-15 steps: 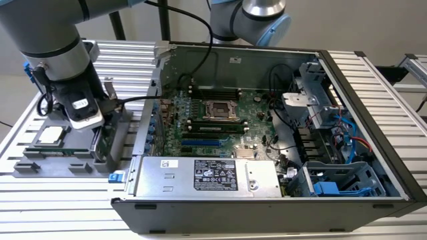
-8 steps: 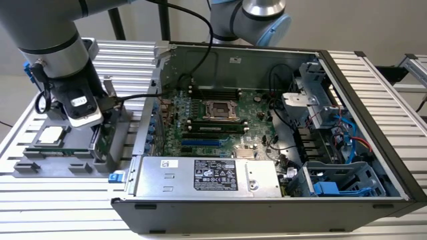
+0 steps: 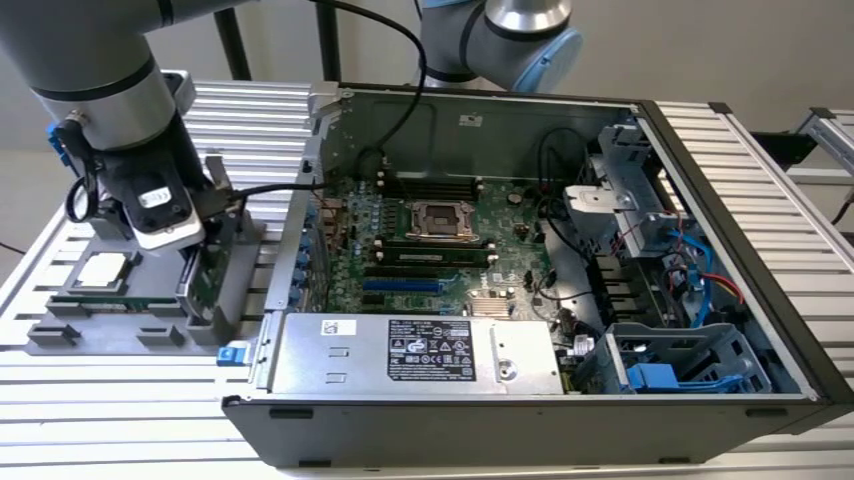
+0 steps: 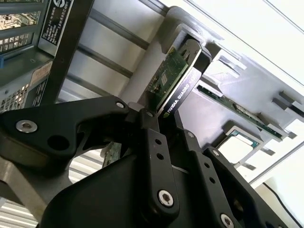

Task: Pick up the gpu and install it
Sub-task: 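Pick up the gpu and move the gpu toward the slot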

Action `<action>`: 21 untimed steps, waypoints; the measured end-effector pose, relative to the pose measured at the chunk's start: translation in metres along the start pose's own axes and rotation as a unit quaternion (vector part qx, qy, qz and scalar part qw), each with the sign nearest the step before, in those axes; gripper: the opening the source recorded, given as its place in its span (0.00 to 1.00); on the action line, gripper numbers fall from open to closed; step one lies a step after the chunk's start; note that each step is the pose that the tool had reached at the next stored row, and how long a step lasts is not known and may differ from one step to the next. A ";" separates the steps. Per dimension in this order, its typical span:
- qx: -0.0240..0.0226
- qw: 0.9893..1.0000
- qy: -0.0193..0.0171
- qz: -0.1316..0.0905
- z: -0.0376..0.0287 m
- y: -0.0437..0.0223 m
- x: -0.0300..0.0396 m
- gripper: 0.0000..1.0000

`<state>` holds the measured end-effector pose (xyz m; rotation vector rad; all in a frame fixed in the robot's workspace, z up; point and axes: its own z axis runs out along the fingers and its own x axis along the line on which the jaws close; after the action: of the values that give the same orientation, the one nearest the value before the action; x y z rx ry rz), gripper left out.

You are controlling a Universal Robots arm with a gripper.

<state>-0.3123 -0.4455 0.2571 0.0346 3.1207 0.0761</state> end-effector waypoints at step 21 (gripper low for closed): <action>0.000 1.000 0.000 0.000 -0.0059 0.0003 -0.0001 0.00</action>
<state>-0.3123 -0.4455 0.2630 0.0346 3.1207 0.0761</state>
